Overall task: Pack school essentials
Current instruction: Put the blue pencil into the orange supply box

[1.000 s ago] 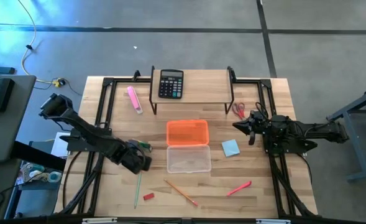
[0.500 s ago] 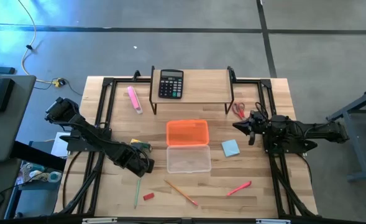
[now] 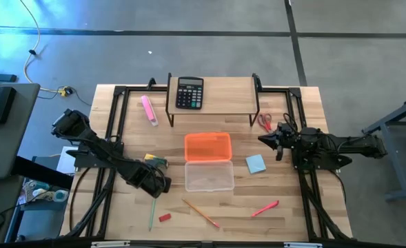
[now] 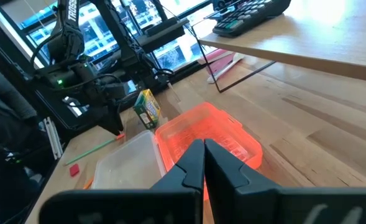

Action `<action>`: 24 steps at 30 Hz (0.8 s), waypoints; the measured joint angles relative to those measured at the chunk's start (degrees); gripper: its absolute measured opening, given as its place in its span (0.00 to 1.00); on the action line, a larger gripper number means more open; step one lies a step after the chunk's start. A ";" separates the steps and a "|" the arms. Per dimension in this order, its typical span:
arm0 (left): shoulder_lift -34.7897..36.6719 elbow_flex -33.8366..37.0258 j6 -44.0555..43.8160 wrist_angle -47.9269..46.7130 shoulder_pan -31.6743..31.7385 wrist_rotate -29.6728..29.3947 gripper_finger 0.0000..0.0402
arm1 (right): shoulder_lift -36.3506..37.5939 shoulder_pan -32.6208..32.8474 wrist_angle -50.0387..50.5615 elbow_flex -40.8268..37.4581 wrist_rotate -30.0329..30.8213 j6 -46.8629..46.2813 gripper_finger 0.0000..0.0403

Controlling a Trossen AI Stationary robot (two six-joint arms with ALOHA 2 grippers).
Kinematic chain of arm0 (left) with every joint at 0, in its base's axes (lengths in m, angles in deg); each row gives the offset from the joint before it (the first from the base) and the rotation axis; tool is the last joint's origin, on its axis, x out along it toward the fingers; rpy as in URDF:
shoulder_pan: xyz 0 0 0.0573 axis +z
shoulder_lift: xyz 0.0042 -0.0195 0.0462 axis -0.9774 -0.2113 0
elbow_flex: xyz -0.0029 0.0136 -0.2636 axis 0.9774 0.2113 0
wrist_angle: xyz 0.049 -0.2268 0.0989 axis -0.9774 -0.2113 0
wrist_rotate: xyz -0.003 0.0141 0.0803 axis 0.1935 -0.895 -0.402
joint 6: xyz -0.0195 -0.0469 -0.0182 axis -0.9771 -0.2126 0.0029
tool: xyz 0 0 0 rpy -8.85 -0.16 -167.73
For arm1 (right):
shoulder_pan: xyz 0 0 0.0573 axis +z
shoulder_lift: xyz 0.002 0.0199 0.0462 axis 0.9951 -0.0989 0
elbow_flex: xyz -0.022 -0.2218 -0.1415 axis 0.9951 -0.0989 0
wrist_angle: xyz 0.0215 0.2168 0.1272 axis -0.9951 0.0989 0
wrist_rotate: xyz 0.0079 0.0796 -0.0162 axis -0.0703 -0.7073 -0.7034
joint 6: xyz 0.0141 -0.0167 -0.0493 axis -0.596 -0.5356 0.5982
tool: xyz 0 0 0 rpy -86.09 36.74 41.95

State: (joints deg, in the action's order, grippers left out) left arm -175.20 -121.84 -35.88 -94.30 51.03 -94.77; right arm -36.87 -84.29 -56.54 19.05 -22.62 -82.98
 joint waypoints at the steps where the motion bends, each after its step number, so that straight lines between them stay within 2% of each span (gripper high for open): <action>1: -0.38 -0.04 -0.08 0.80 -0.24 0.06 0.33 | 0.00 0.00 0.00 0.00 0.02 0.00 0.00; 10: -4.51 -0.32 -0.83 2.73 -0.99 2.05 0.33 | -0.02 -0.02 0.02 0.00 0.09 0.00 0.00; 16: -4.74 -0.31 -0.73 2.66 -1.42 1.93 0.32 | -0.02 -0.02 0.02 0.02 0.11 0.00 0.00; 24: -4.87 -0.21 1.12 2.46 -1.48 1.88 0.21 | -0.02 -0.01 0.02 0.01 0.09 -0.01 0.00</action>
State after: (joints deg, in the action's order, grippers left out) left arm -180.06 -122.06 -34.76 -91.84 49.55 -92.89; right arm -36.90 -84.30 -56.52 19.06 -22.54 -82.99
